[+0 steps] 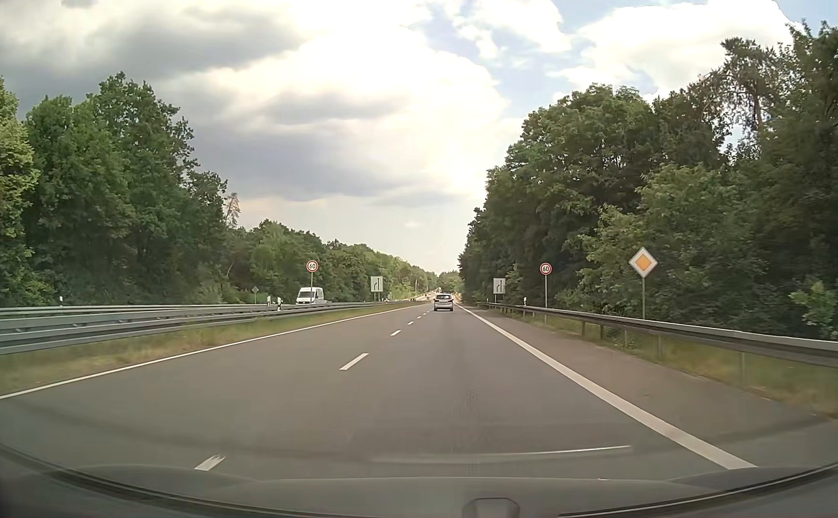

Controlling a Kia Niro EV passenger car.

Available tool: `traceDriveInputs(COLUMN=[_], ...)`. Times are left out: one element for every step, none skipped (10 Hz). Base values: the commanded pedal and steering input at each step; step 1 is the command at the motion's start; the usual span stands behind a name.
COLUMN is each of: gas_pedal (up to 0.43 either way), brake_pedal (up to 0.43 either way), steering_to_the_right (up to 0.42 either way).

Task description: Follow the waypoints while adhering to traffic rules and regulations

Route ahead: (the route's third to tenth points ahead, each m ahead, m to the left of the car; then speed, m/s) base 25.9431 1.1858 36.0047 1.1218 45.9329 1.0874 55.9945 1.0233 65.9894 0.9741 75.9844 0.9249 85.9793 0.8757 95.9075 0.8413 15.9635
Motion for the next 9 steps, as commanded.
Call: traceDriveInputs(gas_pedal=[0.008,0.020,0.020,0.020,0.020,0.020,0.020,0.020,0.020], brake_pedal=[0.037,0.037,0.037,0.037,0.037,0.037,0.037,0.037,0.037], steering_to_the_right=[0.003,0.003,0.002,0.002,0.000,-0.001,-0.001,-0.001,0.000])
